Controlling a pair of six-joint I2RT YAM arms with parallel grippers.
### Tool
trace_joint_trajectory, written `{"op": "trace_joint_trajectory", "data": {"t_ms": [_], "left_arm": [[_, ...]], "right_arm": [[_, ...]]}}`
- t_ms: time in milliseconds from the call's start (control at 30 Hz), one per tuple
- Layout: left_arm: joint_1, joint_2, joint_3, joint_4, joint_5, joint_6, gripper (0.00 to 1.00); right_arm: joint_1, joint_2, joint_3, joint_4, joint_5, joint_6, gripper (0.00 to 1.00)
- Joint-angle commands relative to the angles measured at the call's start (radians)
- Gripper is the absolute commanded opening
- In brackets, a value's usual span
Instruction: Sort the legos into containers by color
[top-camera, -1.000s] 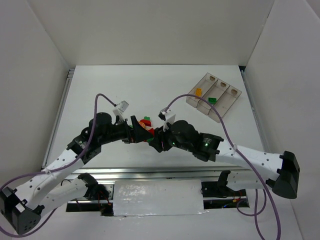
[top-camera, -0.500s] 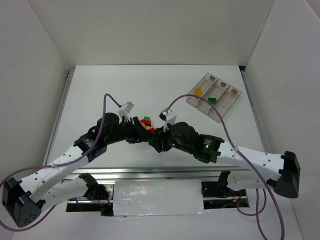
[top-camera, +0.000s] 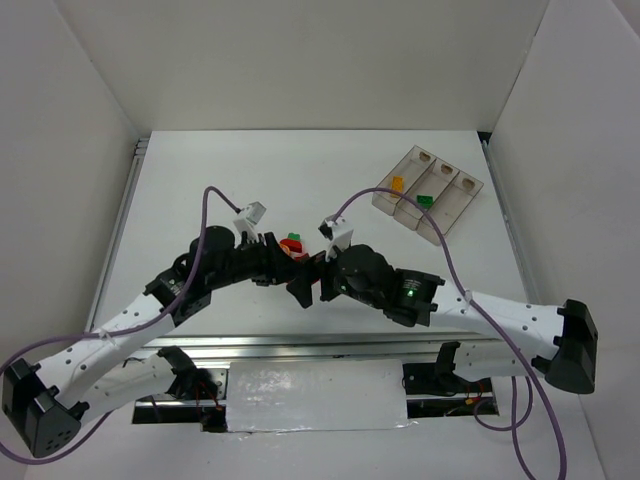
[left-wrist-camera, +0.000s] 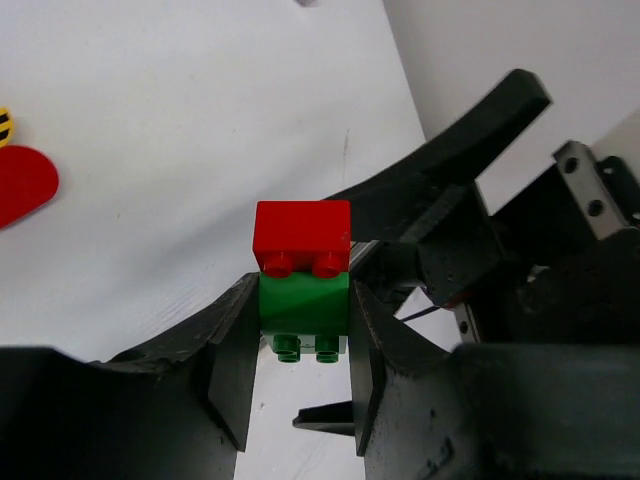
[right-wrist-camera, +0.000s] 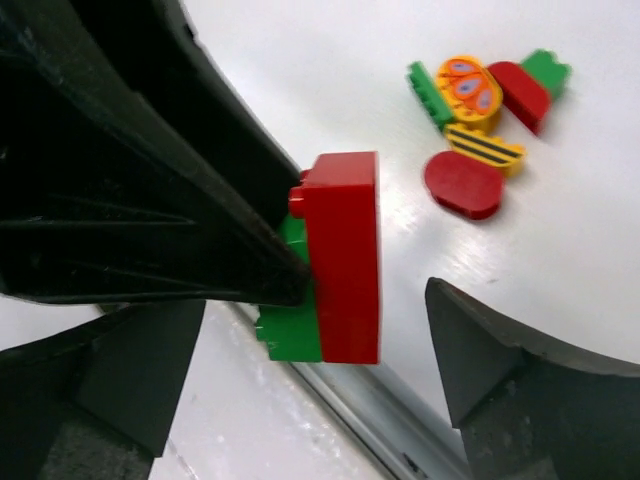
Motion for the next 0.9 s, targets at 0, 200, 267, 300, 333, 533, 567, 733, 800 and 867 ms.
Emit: {"op": "trace_joint_trajectory", "data": {"t_ms": [0,200,267,300,333,533,567,733,800,867], "left_arm": [[-0.009,-0.033,-0.006,0.106,0.066,0.038,0.0],[-0.007,-0.052,0.003,0.11,0.167,0.129,0.0],[-0.007,-0.063,-0.003,0.146,0.201,0.15,0.0],[-0.007,-0.074,-0.006,0.154,0.245,0.172,0.0],[-0.007,-0.08,-0.009,0.159,0.267,0.181,0.0],[-0.009,-0.143,-0.029,0.232,0.457,0.242,0.0],[-0.009,-0.16,-0.032,0.258,0.48,0.25,0.0],[-0.009,-0.204,-0.053,0.318,0.568,0.244,0.0],[-0.009,-0.217,-0.055,0.338,0.579,0.239,0.0],[-0.009,-0.215,-0.052,0.343,0.589,0.232,0.0]], "right_arm": [[-0.007,-0.053,-0.017,0.121,-0.107,-0.018,1.0],[-0.096,-0.166,-0.084,0.123,-0.323,-0.038,1.0],[-0.157,-0.231,-0.124,0.144,-0.403,-0.038,1.0],[-0.183,-0.255,-0.136,0.157,-0.519,-0.038,1.0],[-0.209,-0.306,-0.158,0.177,-0.584,-0.036,1.0],[-0.265,-0.375,-0.137,0.132,-0.719,-0.03,1.0],[-0.265,-0.374,-0.137,0.132,-0.723,-0.029,0.99],[-0.265,-0.367,-0.17,0.293,-0.882,0.034,0.94],[-0.265,-0.34,-0.169,0.325,-0.939,0.062,0.91],[-0.261,-0.325,-0.161,0.338,-0.937,0.065,0.9]]}}
